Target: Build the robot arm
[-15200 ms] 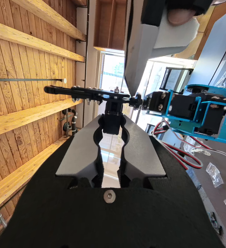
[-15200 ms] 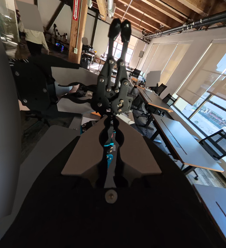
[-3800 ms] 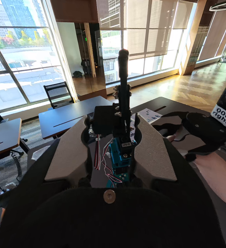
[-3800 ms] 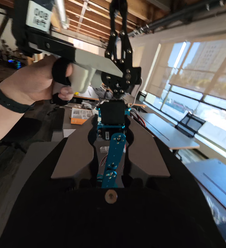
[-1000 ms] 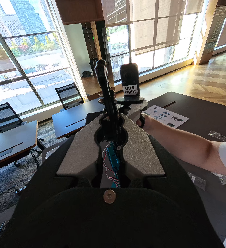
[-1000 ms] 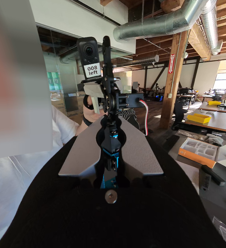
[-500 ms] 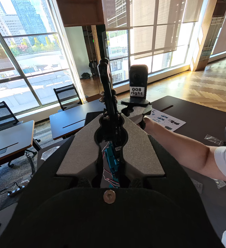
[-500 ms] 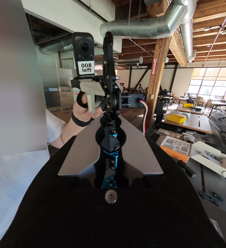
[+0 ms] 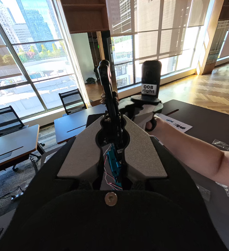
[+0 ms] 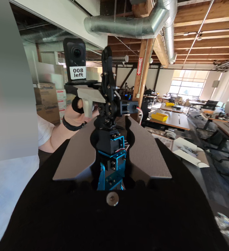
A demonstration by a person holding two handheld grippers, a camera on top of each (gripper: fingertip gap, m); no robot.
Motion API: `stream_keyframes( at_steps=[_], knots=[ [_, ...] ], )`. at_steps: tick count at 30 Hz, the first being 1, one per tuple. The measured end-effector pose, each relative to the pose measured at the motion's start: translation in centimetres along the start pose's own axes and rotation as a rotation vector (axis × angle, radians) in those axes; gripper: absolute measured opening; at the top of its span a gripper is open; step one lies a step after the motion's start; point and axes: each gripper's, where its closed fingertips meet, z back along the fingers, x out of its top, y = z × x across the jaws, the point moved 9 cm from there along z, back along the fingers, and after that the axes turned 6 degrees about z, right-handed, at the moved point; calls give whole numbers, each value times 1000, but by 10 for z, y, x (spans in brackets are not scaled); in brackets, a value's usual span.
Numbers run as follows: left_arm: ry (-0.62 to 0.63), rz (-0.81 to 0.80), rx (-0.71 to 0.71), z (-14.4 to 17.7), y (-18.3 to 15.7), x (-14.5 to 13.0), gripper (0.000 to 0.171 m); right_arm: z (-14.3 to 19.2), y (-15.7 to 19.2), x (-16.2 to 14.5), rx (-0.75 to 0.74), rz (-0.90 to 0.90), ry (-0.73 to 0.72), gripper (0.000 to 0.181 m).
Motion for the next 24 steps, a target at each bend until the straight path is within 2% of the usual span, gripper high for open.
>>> stream_keyframes(
  at_steps=[3, 8, 12, 15, 18, 21, 24],
  knots=[
    [-65, 38, -35, 7, 0, 5, 28, 21, 8, 17, -75, 43, 74, 30],
    [-117, 112, -56, 38, 6, 4, 41, 66, 36, 41, -359, 97, 271, 34],
    [-85, 144, -57, 70, 10, -26, 42, 120, 76, 43, -727, 127, 537, 38],
    [31, 146, -81, 84, 13, -71, 41, 171, 127, 45, -945, 173, 748, 38],
    [136, 182, -150, 89, 17, -116, 38, 218, 193, 38, -1082, 154, 982, 25],
    [174, 216, -240, 85, 23, -141, 35, 263, 264, 16, -1276, -17, 1192, 24],
    [166, 153, -320, 78, 30, -151, 34, 291, 338, -11, -1446, -291, 1220, 24]
  ],
)
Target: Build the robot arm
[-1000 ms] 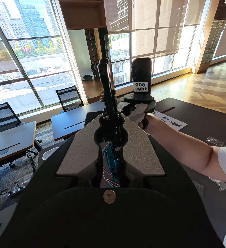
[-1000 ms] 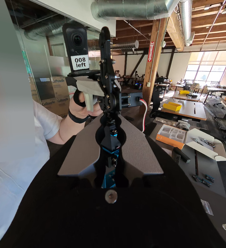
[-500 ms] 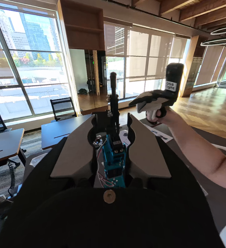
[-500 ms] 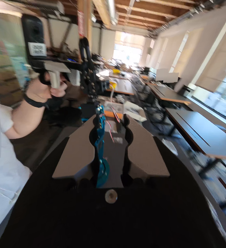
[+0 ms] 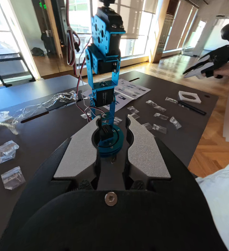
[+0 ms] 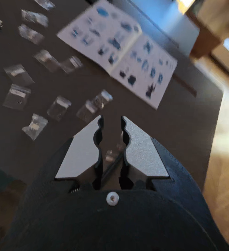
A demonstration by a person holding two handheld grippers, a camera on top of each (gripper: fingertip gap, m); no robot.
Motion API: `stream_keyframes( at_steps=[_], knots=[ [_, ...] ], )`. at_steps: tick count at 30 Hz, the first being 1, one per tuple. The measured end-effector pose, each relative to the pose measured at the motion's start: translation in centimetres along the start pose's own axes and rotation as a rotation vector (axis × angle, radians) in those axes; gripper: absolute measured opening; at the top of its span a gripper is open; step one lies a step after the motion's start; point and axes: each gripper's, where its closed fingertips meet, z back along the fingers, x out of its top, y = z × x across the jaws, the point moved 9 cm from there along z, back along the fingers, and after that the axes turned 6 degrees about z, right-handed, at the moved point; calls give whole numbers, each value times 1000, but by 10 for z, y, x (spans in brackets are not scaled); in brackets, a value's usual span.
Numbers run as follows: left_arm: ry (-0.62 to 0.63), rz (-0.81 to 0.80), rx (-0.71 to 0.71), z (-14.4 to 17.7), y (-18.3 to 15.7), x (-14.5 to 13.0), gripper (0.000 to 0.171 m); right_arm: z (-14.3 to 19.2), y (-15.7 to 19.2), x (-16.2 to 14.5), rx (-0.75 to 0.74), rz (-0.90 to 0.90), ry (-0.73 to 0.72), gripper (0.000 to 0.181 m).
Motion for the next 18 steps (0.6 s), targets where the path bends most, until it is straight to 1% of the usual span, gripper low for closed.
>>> stream_keyframes(
  at_steps=[2, 4, 6, 8, 10, 12, 13, 14, 15, 17, 18],
  knots=[
    [-16, -41, -12, -3, 4, 2, 31, 7, 8, -49, -27, -206, 50, 25],
    [-15, -10, -56, -7, -1, 7, 30, 4, 16, -94, -66, -380, 73, 25],
    [-11, 38, -125, -8, -18, 11, 29, -6, 25, -126, -56, -559, 79, 31],
    [-28, 51, -147, -7, -37, 12, 28, -15, 32, -148, -89, -642, 96, 32],
    [-24, 34, -126, -11, -57, 6, 28, -20, 35, -166, -169, -627, 94, 32],
    [-6, 2, -74, -21, -81, -9, 29, -28, 36, -178, -192, -587, 83, 30],
    [-4, -12, -55, -29, -96, -20, 30, -34, 37, -182, -161, -569, 91, 32],
    [-9, -22, -43, -39, -113, -32, 29, -38, 38, -184, -119, -557, 80, 21],
    [-22, -28, -35, -51, -132, -45, 29, -41, 35, -185, -99, -517, 86, 17],
    [-77, -22, -11, -83, -176, -69, 28, -43, 27, -183, -54, -401, 118, 16],
    [-106, 5, 4, -104, -199, -81, 27, -43, 21, -182, -29, -328, 129, 15]
  ],
)
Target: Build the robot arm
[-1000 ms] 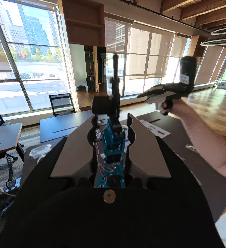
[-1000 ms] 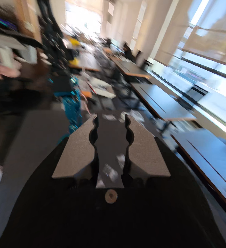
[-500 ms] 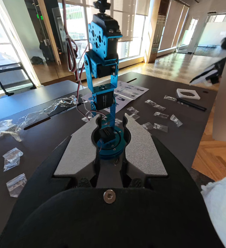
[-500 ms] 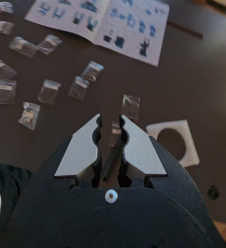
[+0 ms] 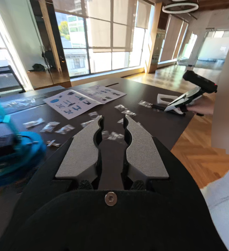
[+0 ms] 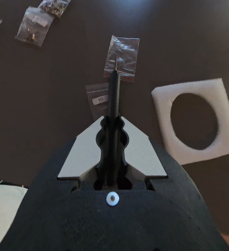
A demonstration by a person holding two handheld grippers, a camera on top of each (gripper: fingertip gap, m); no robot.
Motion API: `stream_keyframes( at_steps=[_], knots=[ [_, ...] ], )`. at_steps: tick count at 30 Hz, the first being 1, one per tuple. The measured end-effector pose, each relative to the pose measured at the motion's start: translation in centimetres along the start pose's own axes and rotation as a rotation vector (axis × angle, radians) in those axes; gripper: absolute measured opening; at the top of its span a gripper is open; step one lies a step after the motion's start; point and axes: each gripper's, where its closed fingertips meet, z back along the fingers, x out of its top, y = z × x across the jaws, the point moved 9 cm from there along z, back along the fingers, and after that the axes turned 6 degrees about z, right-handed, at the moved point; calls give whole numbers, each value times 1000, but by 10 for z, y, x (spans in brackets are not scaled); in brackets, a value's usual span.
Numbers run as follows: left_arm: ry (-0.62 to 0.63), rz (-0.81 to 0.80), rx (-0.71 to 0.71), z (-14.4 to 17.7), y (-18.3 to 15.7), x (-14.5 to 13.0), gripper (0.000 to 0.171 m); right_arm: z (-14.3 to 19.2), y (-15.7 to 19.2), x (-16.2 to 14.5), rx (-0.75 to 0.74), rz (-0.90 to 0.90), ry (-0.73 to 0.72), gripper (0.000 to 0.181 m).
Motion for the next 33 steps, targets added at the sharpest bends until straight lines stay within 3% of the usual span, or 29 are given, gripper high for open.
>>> stream_keyframes(
  at_steps=[4, 6, 9, 11, 13, 15, 21, 23, 25, 27, 31, 33],
  knots=[
    [-90, 233, -83, -105, -111, -46, 26, 5, -21, 0, 167, 284, -48, 15],
    [-62, 280, -87, -161, -155, -67, 26, 12, -33, 1, 183, 423, -129, 15],
    [84, 387, -63, -228, -192, -99, 28, 20, -49, 1, 219, 575, -244, 15],
    [109, 553, -139, -252, -209, -108, 33, 31, -60, 1, 203, 635, -315, 15],
    [37, 692, -202, -262, -222, -108, 32, 48, -70, -2, 208, 651, -387, 15],
    [1, 732, -177, -264, -228, -109, 32, 65, -83, -8, 192, 655, -469, 14],
    [3, 706, -140, -241, -218, -110, 39, 95, -153, -22, 48, 561, -546, 14],
    [35, 691, -158, -231, -208, -110, 39, 104, -177, -23, -50, 538, -551, 14],
    [79, 661, -184, -227, -199, -108, 39, 108, -186, -24, -50, 495, -579, 14],
    [95, 646, -196, -232, -192, -104, 39, 106, -177, -25, -17, 482, -614, 14],
    [78, 731, -290, -272, -194, -88, 42, 77, -125, -11, 154, 534, -623, 15],
    [51, 737, -232, -297, -191, -85, 52, 61, -101, 4, 220, 595, -648, 15]
  ],
)
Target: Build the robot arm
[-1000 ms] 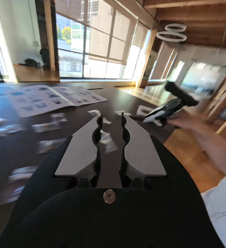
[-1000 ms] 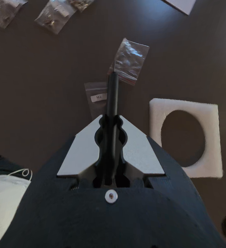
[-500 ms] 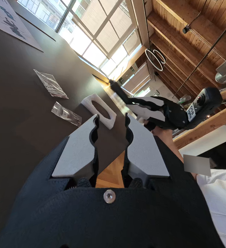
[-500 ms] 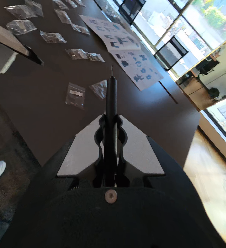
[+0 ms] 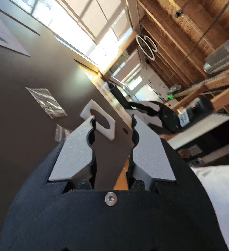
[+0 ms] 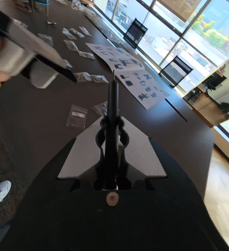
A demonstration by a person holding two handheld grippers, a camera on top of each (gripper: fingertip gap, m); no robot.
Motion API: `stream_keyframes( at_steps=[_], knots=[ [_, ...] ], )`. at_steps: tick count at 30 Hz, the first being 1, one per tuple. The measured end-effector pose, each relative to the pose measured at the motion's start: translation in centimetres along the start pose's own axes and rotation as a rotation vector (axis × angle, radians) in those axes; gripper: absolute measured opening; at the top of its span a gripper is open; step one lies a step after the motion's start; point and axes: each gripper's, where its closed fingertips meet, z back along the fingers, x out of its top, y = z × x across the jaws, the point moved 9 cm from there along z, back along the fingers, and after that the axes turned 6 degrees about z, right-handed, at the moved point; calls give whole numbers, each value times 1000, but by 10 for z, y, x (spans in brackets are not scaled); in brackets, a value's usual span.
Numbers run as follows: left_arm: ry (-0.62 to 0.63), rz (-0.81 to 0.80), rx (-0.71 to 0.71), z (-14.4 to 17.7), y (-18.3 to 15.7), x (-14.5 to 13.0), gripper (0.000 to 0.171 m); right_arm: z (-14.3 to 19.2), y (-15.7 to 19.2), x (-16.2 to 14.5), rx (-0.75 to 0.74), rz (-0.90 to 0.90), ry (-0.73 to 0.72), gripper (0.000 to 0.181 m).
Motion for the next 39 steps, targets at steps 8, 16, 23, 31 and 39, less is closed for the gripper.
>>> stream_keyframes(
  at_steps=[8, 16, 23, 31, 39],
  knots=[
    [-248, 197, -11, -41, 13, 19, 45, -65, -13, 28, 275, 14, -106, 15],
    [-283, 393, -135, -48, 25, 18, 16, -86, -15, 38, 413, 74, -132, 15],
    [-331, 440, -132, -19, 15, 35, 16, -97, -10, 65, 477, 80, -250, 17],
    [-416, 430, -266, 44, -28, 78, 16, -70, -16, 83, 462, -27, -704, 68],
    [-326, 389, -412, 101, -56, 106, 17, -102, 50, 172, 392, -61, -934, 52]
  ],
)
